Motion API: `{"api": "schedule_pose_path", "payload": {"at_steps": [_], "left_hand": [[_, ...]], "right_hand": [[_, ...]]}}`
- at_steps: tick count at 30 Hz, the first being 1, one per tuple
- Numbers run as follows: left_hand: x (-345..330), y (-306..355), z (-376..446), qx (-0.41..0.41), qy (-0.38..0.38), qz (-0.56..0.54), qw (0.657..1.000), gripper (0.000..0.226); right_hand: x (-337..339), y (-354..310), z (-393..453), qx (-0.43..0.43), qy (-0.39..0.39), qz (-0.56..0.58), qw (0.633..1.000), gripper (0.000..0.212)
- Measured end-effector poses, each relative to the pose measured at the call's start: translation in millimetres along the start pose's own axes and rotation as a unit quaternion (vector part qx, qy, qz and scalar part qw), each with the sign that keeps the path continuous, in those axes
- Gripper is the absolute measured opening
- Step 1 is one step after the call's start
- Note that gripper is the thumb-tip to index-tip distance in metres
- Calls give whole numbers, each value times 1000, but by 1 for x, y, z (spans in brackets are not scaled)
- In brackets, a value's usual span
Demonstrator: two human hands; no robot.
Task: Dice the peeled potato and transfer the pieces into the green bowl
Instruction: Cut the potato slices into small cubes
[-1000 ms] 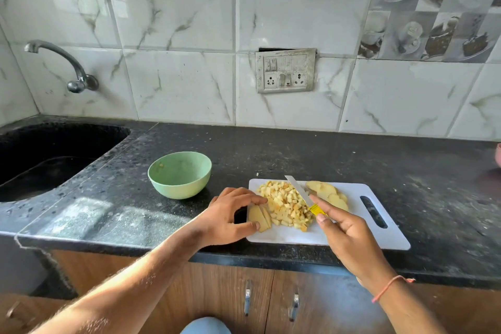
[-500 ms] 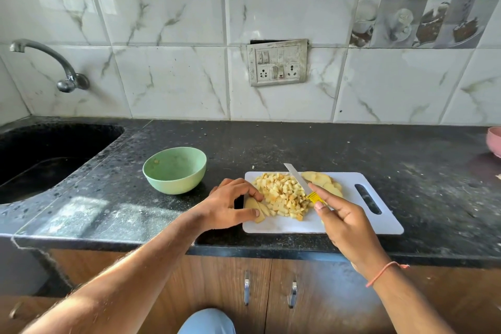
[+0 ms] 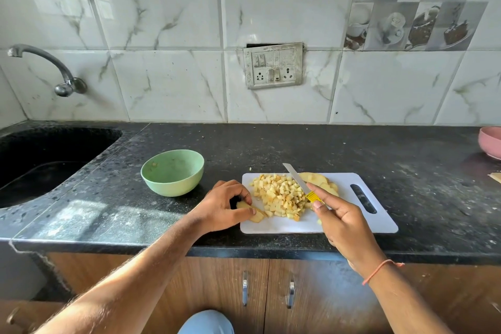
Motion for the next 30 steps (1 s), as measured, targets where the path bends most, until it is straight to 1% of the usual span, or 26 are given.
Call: {"api": "schedule_pose_path", "payload": {"at_steps": [3, 6, 8, 11, 14, 18, 20, 23, 26, 28, 30], "left_hand": [[3, -1, -2, 3, 16, -14, 1000, 27], [2, 2, -4, -12, 1, -8, 1000, 34], [1, 3, -5, -21, -10, 7, 1000, 34], [0, 5, -6, -28, -7, 22, 999, 35], [2, 6, -11, -29, 23, 32, 999, 40], [7, 4, -27, -27, 93, 56, 994, 44], [8, 4, -31, -26, 102, 57, 993, 45], [12, 4, -33, -28, 69, 35, 997, 47], [20, 4, -37, -49, 10, 30, 998, 37], [28, 2, -44, -54, 1, 25, 998, 32], [34, 1, -48, -54, 12, 9, 998, 27]], "right_hand": [[1, 0, 0, -2, 5, 10, 1000, 41], [1, -1, 0, -4, -1, 11, 1000, 42], [2, 0, 0, -5, 0, 10, 1000, 42], [2, 2, 0, -2, 0, 6, 1000, 42], [2, 3, 1, -4, 0, 6, 1000, 42], [3, 1, 2, 1, 8, 5, 1000, 41], [2, 2, 1, 2, -1, 3, 1000, 42], [0, 4, 0, 0, -5, -1, 1000, 42], [0, 4, 0, 4, -3, -3, 1000, 41], [0, 3, 0, 6, -5, -6, 1000, 41], [0, 4, 1, 6, -5, -8, 1000, 41]]}}
Point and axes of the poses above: each hand's wrist, its own z-axis towards the middle knuckle, its own x-axis out of the back of the hand, y = z × x, the point moved 6 cm from there along z, towards the middle knuckle, and after that the axes turned 14 degrees about -z, right-handed, at the moved point
